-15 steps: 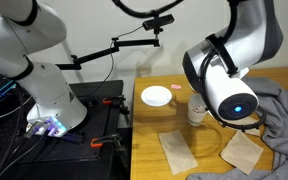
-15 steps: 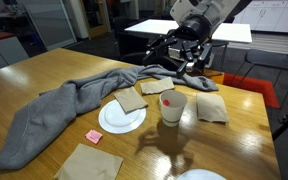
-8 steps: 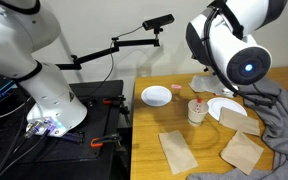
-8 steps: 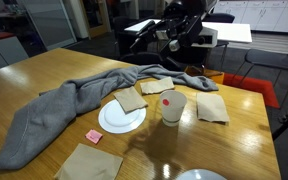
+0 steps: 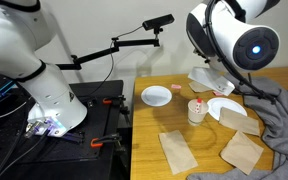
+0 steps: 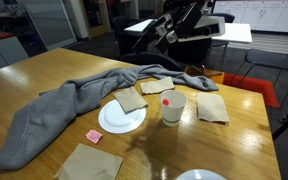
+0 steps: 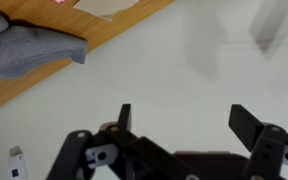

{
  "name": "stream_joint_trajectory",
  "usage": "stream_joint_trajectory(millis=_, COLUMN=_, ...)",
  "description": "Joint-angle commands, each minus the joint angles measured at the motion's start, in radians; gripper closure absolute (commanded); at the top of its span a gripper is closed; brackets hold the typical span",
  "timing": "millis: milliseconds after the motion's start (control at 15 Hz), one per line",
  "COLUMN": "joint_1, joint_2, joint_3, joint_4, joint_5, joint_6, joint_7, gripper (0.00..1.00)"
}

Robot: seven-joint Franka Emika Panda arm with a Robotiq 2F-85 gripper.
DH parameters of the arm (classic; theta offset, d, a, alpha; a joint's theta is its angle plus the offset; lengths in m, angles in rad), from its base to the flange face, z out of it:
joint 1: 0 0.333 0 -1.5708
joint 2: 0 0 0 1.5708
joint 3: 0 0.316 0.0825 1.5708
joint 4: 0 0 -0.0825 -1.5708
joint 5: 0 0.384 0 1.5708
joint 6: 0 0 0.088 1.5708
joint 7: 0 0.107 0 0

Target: Put the marker inside the cup

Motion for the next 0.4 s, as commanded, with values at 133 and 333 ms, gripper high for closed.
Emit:
stream_joint_trajectory(millis=133, joint_1=0.034, joint_2=0.0, joint_3=-0.039, joint_4=0.001, joint_5=-0.002, joint_6=-0.008, joint_7=0.03, gripper=0.0)
stream_joint_trajectory(millis=333, joint_1=0.036, joint_2=0.0, joint_3=-0.039, joint_4=0.001, joint_5=-0.002, joint_6=-0.008, joint_7=0.033, gripper=0.0)
